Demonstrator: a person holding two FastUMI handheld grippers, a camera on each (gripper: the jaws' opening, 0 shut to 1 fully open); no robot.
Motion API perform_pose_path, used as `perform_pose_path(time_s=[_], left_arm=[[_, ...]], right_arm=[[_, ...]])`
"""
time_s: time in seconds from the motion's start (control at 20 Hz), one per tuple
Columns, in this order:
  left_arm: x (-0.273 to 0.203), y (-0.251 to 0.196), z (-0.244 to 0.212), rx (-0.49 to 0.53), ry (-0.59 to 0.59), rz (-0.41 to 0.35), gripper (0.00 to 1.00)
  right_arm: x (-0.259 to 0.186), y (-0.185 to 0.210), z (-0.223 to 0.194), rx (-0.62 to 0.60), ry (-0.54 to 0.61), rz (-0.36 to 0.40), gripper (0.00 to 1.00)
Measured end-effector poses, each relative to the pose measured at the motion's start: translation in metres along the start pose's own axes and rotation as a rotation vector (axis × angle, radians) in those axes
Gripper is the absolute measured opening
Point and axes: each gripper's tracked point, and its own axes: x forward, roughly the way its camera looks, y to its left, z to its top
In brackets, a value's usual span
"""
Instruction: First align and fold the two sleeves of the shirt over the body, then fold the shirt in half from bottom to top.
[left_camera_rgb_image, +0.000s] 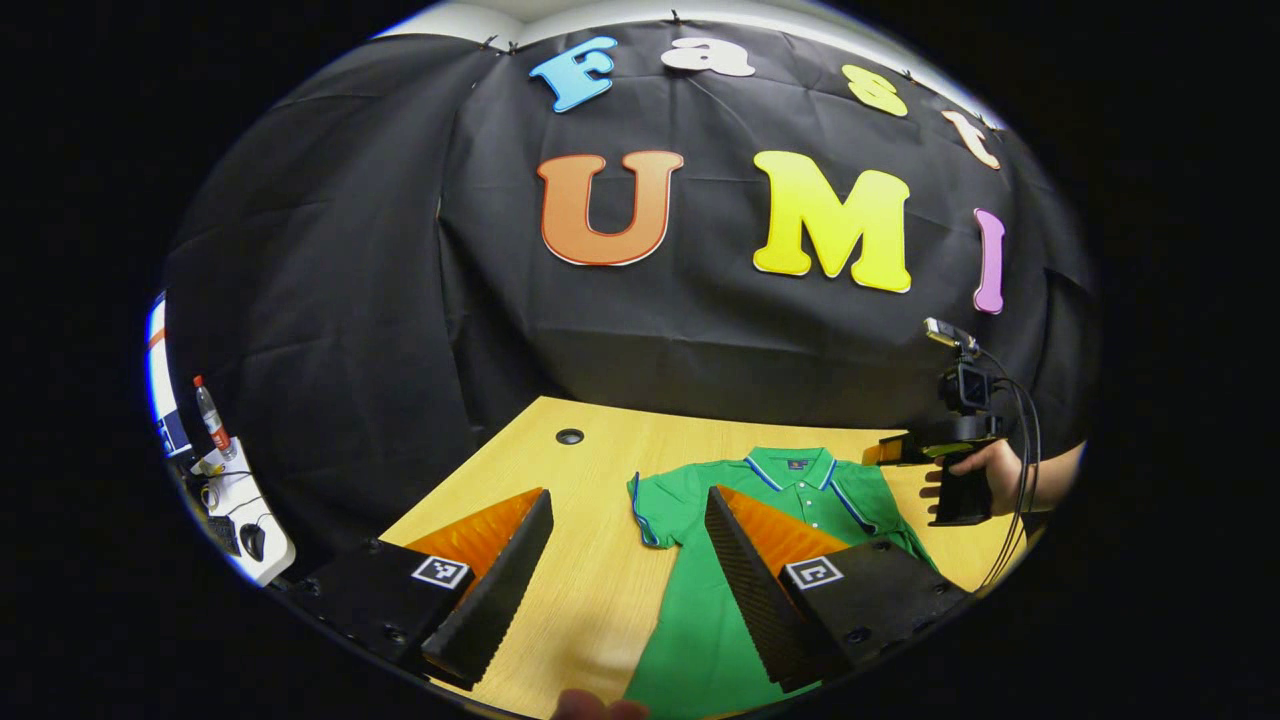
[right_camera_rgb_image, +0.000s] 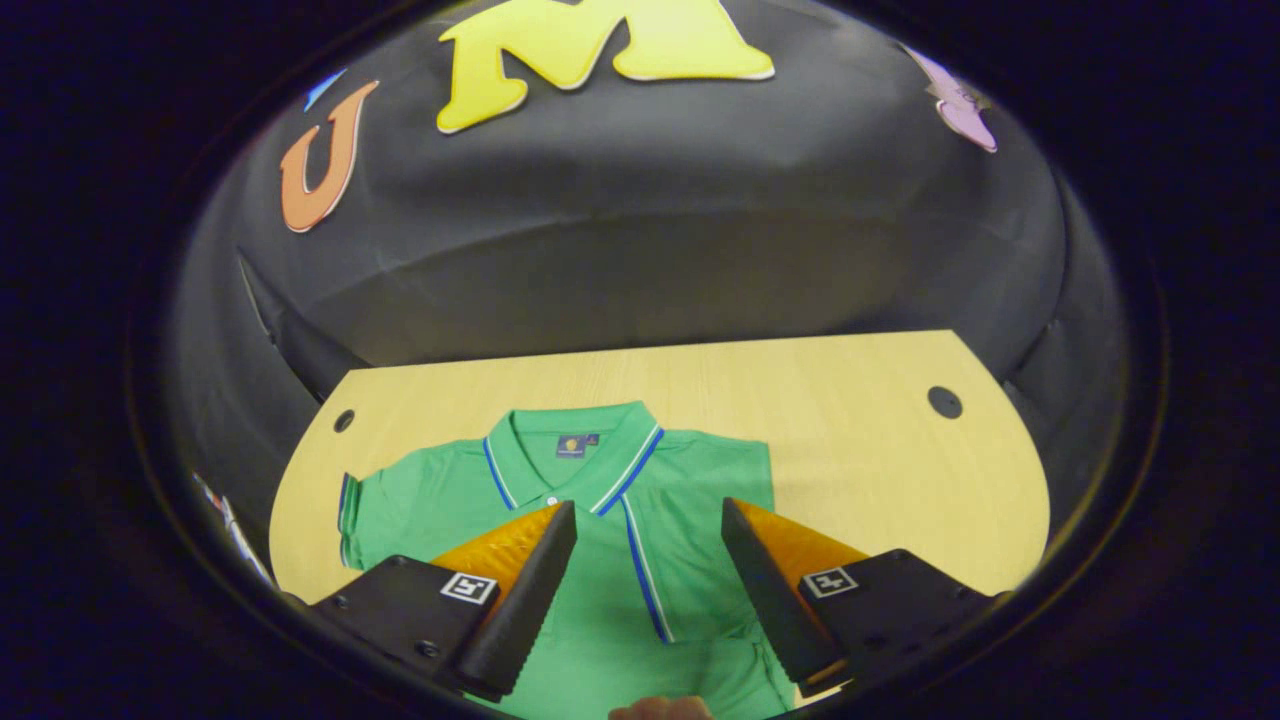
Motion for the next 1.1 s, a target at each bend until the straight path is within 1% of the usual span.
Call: perform_pose_path(time_s=[0.05, 0.1, 0.2, 0.25, 0.35, 0.4, 0.45, 0.55, 0.6, 0.65, 0.7, 0.8, 0.85, 1.1], left_arm=[[-0.001, -0.001, 0.0, 0.002, -0.004, -0.008, 0.99], [0.0, -0.001, 0.002, 0.006, -0.006, -0.017, 0.99], [0.001, -0.002, 0.002, 0.02, -0.015, -0.034, 0.99], [0.002, -0.002, 0.003, 0.028, -0.014, -0.042, 0.99], [0.002, -0.002, 0.002, 0.038, -0.014, -0.065, 0.99], [0.003, -0.001, 0.001, 0.036, -0.013, -0.077, 0.99], [0.003, -0.002, 0.0, 0.029, -0.01, -0.089, 0.99], [0.003, -0.004, -0.005, 0.013, 0.009, -0.107, 0.98], [0.004, -0.003, -0.007, 0.001, 0.02, -0.112, 0.98], [0.004, -0.005, -0.009, -0.016, 0.03, -0.121, 0.98], [0.004, -0.006, -0.011, -0.033, 0.041, -0.127, 0.99], [0.006, -0.008, -0.017, -0.051, 0.064, -0.132, 0.99], [0.007, -0.009, -0.02, -0.059, 0.076, -0.139, 0.99], [0.012, -0.024, -0.034, -0.103, 0.145, -0.19, 0.99]], right_arm=[[-0.014, 0.0, 0.004, -0.022, -0.028, -0.007, 1.0], [-0.029, 0.0, 0.008, -0.048, -0.06, -0.016, 0.92], [-0.065, 0.005, 0.014, -0.093, -0.121, -0.025, 0.92], [-0.083, 0.008, 0.015, -0.109, -0.151, -0.025, 0.96], [-0.122, 0.016, 0.013, -0.124, -0.199, -0.016, 0.97], [-0.141, 0.021, 0.008, -0.118, -0.208, 0.0, 0.96], [-0.16, 0.026, 0.001, -0.13, -0.216, 0.016, 0.93], [-0.197, 0.025, -0.006, -0.156, -0.251, 0.017, 0.92], [-0.215, 0.024, -0.009, -0.154, -0.268, 0.013, 0.96], [-0.232, 0.023, -0.012, -0.147, -0.283, 0.01, 0.96], [-0.248, 0.021, -0.014, -0.148, -0.299, 0.003, 0.96], [-0.278, 0.006, -0.016, -0.162, -0.335, -0.039, 0.96], [-0.292, 0.002, -0.02, -0.166, -0.347, -0.055, 0.92], [-0.335, -0.025, -0.041, -0.183, -0.36, -0.147, 0.92]])
